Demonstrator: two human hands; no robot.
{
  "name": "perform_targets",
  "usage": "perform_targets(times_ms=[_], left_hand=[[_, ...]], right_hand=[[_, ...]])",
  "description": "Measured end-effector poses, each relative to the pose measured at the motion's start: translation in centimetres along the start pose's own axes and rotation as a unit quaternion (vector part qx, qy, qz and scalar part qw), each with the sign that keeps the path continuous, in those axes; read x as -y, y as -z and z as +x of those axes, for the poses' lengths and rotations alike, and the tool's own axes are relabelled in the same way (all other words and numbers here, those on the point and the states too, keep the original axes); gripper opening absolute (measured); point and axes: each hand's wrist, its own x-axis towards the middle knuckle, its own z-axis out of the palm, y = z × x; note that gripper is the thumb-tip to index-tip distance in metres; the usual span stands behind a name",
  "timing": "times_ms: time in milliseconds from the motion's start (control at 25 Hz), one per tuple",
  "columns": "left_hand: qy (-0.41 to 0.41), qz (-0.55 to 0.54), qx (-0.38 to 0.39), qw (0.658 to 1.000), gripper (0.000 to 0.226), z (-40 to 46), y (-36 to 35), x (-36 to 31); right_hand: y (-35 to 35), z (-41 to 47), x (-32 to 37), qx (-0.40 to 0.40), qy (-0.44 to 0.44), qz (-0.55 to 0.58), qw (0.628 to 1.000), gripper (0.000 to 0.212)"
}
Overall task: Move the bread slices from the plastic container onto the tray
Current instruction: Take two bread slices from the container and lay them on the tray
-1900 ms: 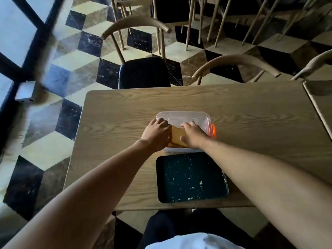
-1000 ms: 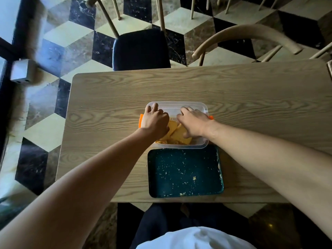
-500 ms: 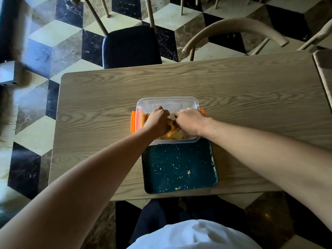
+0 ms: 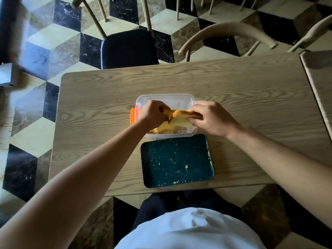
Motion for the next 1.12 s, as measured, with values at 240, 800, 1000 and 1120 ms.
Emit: perform_targets(times_ms=[240,800,1000,1120], left_hand=[[0.069,-0.303,-0.059,0.949,0.032,-7.4,4.9,1.7],[0.271,-0.451,0.027,0.85,0.032,-14.9,-3.9,10.1],[0.287,-0.422,0.035,0.86,0.033,-11.9,-6.8,9.5],[0.278,-0.389,0.028,0.878,0.032,-10.4,-7.9,9.2]], right_hand=[[-0.3,-5.4,3.9,-0.068,-0.097,0.189,0.975,0.016],[-8.8,-16.0,-1.1,-0.022,-0.369,0.32,0.873,0.013],[-11.7,-14.4,-1.6,-0.04,-0.454,0.406,0.792,0.004],[-12.8,-12.6,-2.1,-0.058,-0.474,0.436,0.763,0.006]])
